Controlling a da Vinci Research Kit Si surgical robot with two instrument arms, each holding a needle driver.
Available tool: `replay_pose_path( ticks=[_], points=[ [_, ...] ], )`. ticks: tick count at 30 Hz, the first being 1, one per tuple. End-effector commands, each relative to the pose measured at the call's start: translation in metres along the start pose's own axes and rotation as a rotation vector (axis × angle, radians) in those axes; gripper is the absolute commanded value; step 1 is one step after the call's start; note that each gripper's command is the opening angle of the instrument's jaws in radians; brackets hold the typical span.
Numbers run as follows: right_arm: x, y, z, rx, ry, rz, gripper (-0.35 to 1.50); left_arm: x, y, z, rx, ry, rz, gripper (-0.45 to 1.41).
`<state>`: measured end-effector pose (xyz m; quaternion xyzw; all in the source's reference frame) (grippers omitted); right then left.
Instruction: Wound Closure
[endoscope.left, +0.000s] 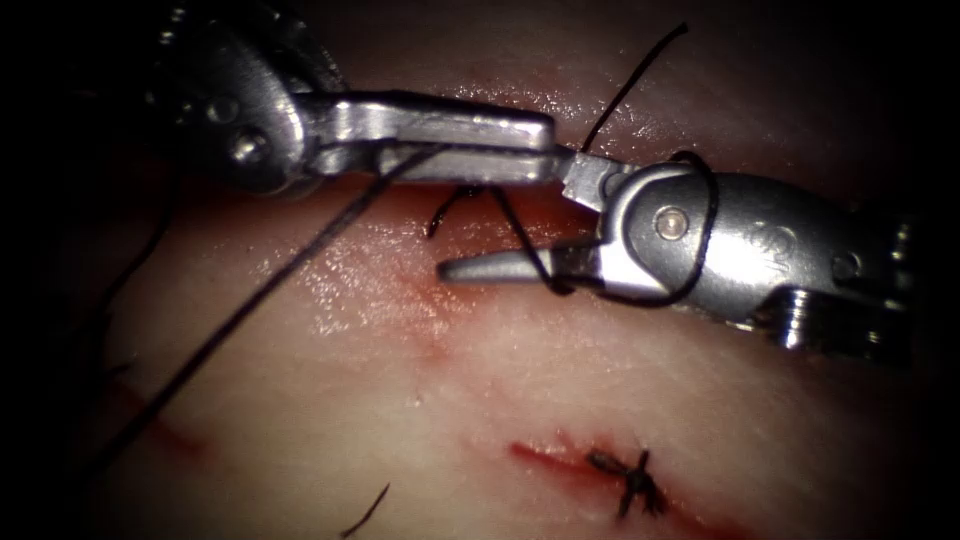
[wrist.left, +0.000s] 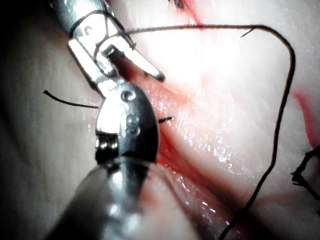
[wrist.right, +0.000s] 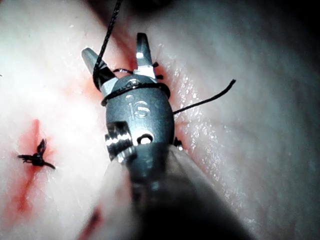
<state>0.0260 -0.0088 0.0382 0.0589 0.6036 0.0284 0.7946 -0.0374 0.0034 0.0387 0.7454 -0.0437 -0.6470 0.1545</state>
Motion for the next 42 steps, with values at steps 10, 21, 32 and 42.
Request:
replay_pose_path(
  ticks=[10,21,32,42],
  points=[
    [0.0003,-0.0014,0.0009,0.126,0.057,-0.029,0.59,-0.0069,-0.0021,0.0005,0.002,0.022,-0.082,-0.45],
    [0.0006,-0.0022,0.0004,0.239,0.134,-0.052,-0.15,-0.0115,-0.0029,0.0007,0.004,0.03,-0.104,-0.45],
    [0.0008,-0.0009,-0.0006,0.141,0.285,0.071,0.09,-0.014,-0.001,-0.0013,0.022,0.068,-0.084,-0.45],
    [0.0004,0.0003,-0.0004,0.003,0.366,0.197,0.81,-0.012,0.0031,-0.0018,0.046,0.058,-0.072,-0.45]
  ],
)
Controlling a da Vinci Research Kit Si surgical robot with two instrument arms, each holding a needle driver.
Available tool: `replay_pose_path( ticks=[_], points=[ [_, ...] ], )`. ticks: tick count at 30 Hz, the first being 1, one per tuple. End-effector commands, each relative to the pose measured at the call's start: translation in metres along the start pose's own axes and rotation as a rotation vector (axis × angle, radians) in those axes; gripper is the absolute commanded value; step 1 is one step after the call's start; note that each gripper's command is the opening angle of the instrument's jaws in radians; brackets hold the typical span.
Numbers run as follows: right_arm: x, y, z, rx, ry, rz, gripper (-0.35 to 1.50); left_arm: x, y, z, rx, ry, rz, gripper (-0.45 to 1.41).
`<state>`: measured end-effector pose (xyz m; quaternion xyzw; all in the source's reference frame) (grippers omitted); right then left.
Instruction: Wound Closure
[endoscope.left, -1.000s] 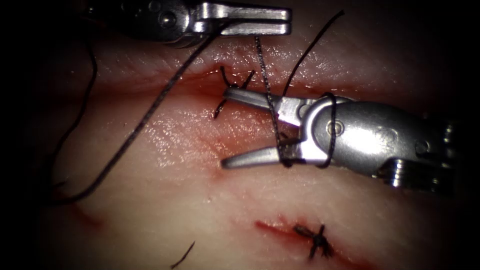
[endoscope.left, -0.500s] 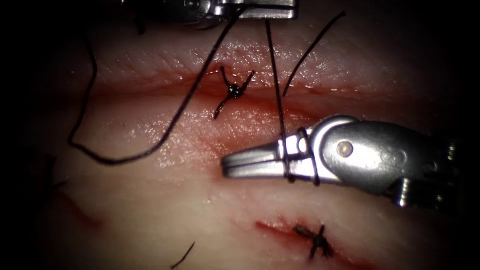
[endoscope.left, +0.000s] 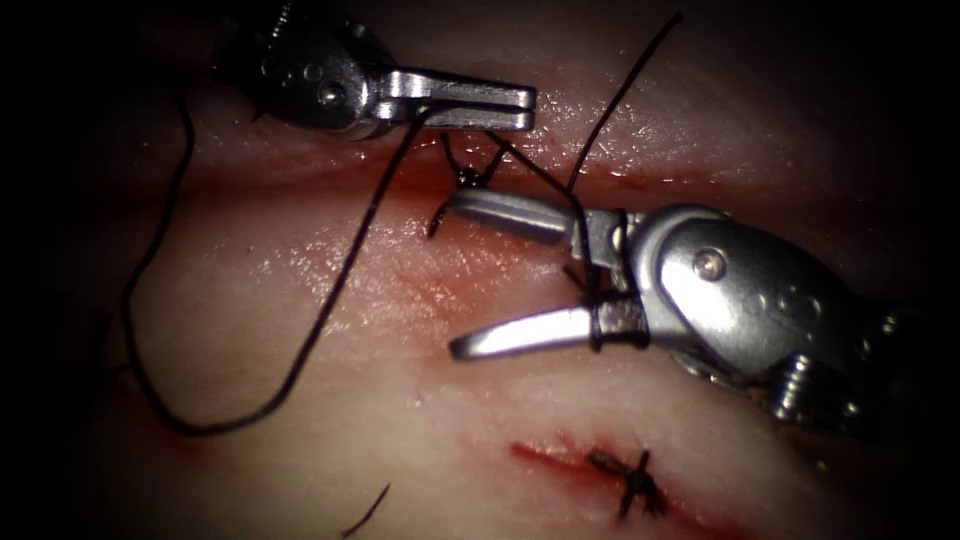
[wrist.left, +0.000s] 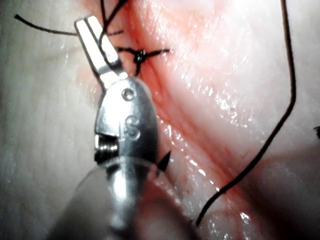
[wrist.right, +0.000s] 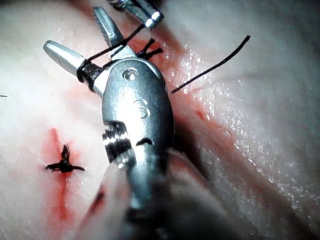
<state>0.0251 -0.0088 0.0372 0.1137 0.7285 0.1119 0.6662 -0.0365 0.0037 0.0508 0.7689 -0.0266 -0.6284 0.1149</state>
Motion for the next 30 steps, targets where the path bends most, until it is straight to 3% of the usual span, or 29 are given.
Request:
replay_pose_path(
  ticks=[1,5,15,24,30],
  points=[
    [-0.0005,0.0007,0.0005,-0.015,0.005,0.01,0.86,-0.0004,0.0,0.0004,0.0,-0.003,0.001,-0.45],
    [-0.0006,0.0013,0.0,-0.054,0.004,0.03,0.98,0.0006,0.001,0.0001,0.009,-0.021,-0.004,-0.45],
    [-0.0013,0.0033,-0.002,-0.149,0.035,0.108,0.94,0.0017,0.0064,0.0016,0.063,-0.15,0.065,-0.45],
    [-0.0015,0.004,-0.0023,-0.2,0.037,0.196,0.88,0.0008,0.0078,0.0039,0.003,-0.231,0.09,-0.45],
    [-0.002,0.0043,-0.0027,-0.306,0.002,0.273,0.88,0.0005,0.0091,0.0055,-0.033,-0.285,0.112,-0.45]
  ],
)
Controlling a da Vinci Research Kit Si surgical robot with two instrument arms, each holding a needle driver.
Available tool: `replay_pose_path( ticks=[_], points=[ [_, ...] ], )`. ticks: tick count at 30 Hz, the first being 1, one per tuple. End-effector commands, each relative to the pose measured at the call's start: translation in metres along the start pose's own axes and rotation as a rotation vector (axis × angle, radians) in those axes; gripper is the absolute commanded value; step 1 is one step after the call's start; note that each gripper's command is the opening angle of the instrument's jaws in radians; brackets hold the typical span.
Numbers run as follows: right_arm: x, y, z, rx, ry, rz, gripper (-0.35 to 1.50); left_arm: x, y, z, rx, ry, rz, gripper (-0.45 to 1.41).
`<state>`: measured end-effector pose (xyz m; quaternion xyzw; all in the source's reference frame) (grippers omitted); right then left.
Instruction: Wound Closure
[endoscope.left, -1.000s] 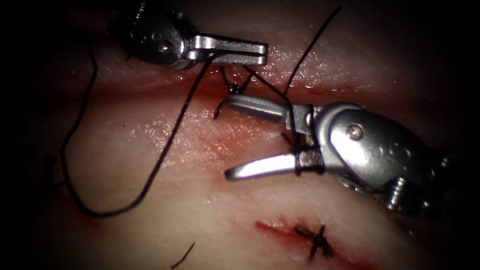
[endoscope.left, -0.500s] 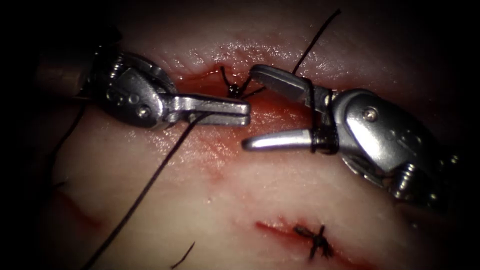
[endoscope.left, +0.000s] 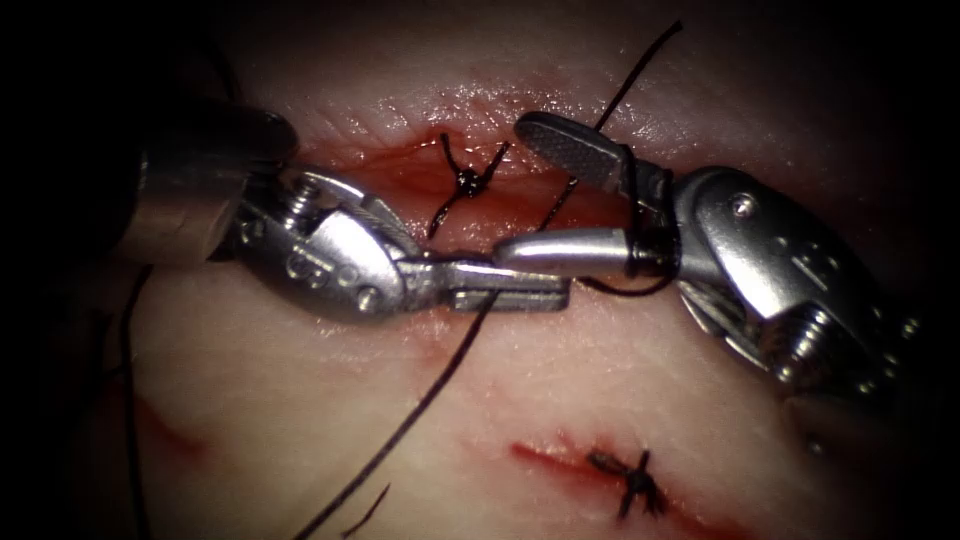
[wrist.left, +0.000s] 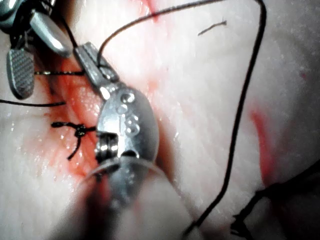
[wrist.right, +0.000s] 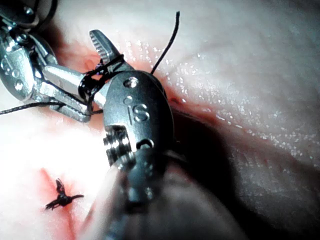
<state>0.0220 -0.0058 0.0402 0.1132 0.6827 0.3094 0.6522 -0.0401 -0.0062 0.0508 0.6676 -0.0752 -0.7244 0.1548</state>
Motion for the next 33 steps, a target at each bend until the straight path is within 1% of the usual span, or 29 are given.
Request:
replay_pose_path(
  ticks=[1,3,5,9,10,13,18,24,29,33],
  points=[
    [-0.0003,0.0005,0.0006,-0.032,-0.015,-0.008,0.88,-0.0003,0.0001,0.001,-0.004,-0.005,0.004,-0.45],
    [-0.0004,0.0008,0.0,-0.094,-0.072,-0.02,0.88,0.0006,0.0004,0.0016,-0.011,-0.022,0.019,-0.45],
    [-0.0004,0.0012,-0.0008,-0.158,-0.096,-0.026,0.89,0.0014,0.0004,0.0022,-0.011,-0.032,0.026,-0.45],
    [-0.0002,0.002,-0.0023,-0.247,-0.119,-0.03,0.91,0.0023,-0.0004,0.0032,-0.011,-0.028,0.021,-0.45],
    [-0.0002,0.0024,-0.0027,-0.276,-0.123,-0.031,0.93,0.0022,-0.0011,0.0035,-0.009,-0.025,0.016,-0.45],
    [-0.0003,0.0031,-0.0031,-0.312,-0.128,-0.035,0.98,0.0015,-0.0024,0.004,-0.003,-0.025,0.008,-0.45],
    [-0.001,0.004,-0.0033,-0.356,-0.14,-0.012,0.99,0.0004,-0.0035,0.0043,-0.001,-0.021,0.003,-0.45],
    [-0.0023,0.006,-0.0037,-0.419,-0.134,0.068,0.99,-0.0015,-0.0047,0.0037,0.001,-0.021,0.0,-0.45],
    [-0.0022,0.0066,-0.0035,-0.417,-0.126,0.081,1.04,-0.002,-0.0053,0.0034,0.0,-0.017,-0.004,-0.45],
    [-0.0019,0.0068,-0.0031,-0.414,-0.117,0.085,1.04,-0.0019,-0.0057,0.0033,0.001,-0.015,-0.009,-0.45]
  ],
)
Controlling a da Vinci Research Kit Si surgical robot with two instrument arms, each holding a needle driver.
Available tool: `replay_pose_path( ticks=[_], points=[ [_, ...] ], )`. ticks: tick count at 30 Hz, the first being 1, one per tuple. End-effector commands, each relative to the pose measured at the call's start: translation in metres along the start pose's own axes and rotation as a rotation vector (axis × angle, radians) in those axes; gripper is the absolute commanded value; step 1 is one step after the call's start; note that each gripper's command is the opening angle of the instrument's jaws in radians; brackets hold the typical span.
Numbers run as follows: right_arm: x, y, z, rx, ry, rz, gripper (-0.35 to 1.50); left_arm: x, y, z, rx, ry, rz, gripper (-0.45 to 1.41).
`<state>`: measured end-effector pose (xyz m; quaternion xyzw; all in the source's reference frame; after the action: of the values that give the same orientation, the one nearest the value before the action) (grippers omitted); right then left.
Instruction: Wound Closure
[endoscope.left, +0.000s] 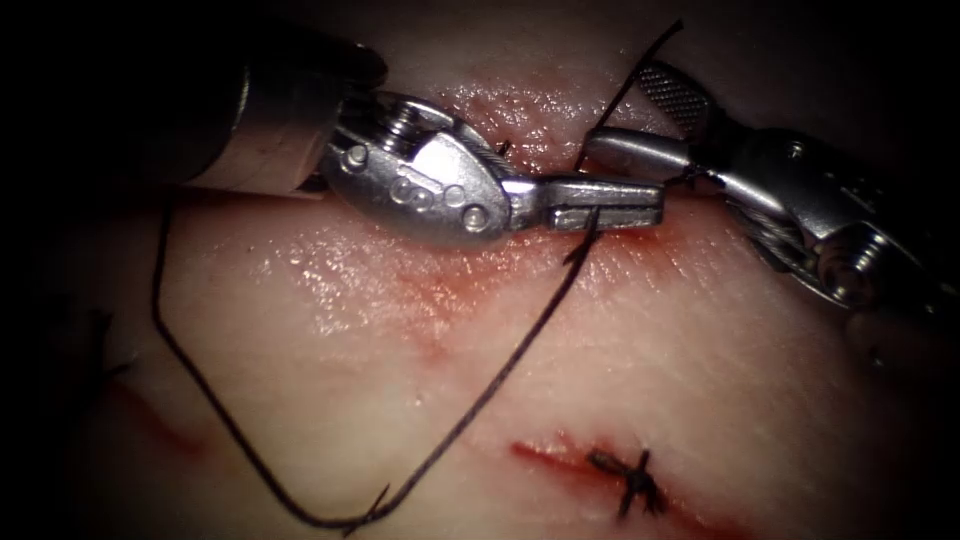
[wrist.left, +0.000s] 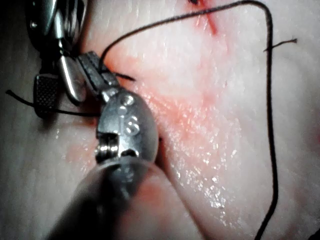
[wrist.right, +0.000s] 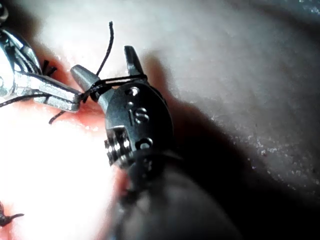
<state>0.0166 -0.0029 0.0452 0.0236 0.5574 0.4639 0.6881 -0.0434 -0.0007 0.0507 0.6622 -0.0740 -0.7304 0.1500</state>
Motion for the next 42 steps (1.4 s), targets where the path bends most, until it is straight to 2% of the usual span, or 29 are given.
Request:
replay_pose_path(
  ticks=[1,9,10,11,13,14,15,17,23,28,33,35,36,37,38,42],
  points=[
    [0.0001,-0.0002,0.0012,0.005,0.009,0.001,1.04,-0.0003,-0.0003,0.0005,-0.004,0.002,-0.001,-0.45],
    [0.0007,-0.001,0.0032,0.041,0.024,0.008,1.04,0.0,-0.0008,0.0,-0.002,0.008,-0.007,-0.45],
    [0.0007,-0.0013,0.0035,0.047,0.025,0.008,0.99,0.0,-0.0007,-0.0002,-0.001,0.004,-0.007,-0.45],
    [0.0006,-0.0014,0.0037,0.055,0.025,0.007,0.73,0.0,-0.0007,-0.0002,0.002,0.003,-0.007,-0.45],
    [0.0003,-0.0017,0.0034,0.069,0.026,-0.007,-0.27,0.0001,-0.0006,-0.0005,0.005,0.003,-0.006,-0.45],
    [0.0003,-0.0017,0.0034,0.069,0.026,-0.007,-0.27,0.0001,-0.0006,-0.0005,0.005,0.003,-0.006,-0.45],
    [0.0003,-0.0018,0.0032,0.073,0.022,-0.026,-0.35,0.0001,-0.0006,-0.0006,0.005,0.001,-0.006,-0.45],
    [0.0005,-0.0021,0.0028,0.038,0.007,-0.088,-0.35,0.0002,-0.0005,-0.0012,0.008,-0.002,-0.007,-0.45],
    [0.001,-0.0034,0.0019,0.032,0.017,-0.142,-0.35,0.0004,-0.0009,-0.0024,0.022,0.0,-0.019,-0.45],
    [0.0027,-0.0081,0.0005,0.001,0.041,-0.222,-0.35,0.0002,-0.0025,-0.0057,0.051,-0.053,-0.096,-0.45],
    [0.0025,-0.0091,-0.0001,0.005,0.03,-0.231,-0.35,-0.0004,-0.004,-0.0069,0.07,-0.085,-0.129,-0.45],
    [0.002,-0.0093,-0.0005,0.016,0.01,-0.138,-0.35,-0.0007,-0.0053,-0.0075,0.08,-0.103,-0.147,-0.45],
    [0.002,-0.0093,-0.0005,0.016,0.01,-0.138,-0.35,-0.0007,-0.0053,-0.0075,0.08,-0.103,-0.147,-0.45],
    [0.0015,-0.0093,-0.0007,0.026,-0.036,-0.062,-0.35,-0.0009,-0.0065,-0.0078,0.086,-0.111,-0.161,-0.45],
    [0.0012,-0.0094,-0.0007,0.028,-0.046,-0.031,-0.35,-0.001,-0.0071,-0.0079,0.088,-0.114,-0.167,-0.45],
    [0.0003,-0.0095,-0.0007,0.046,-0.074,0.044,-0.35,-0.0018,-0.0097,-0.0083,0.099,-0.123,-0.192,-0.45]
  ],
)
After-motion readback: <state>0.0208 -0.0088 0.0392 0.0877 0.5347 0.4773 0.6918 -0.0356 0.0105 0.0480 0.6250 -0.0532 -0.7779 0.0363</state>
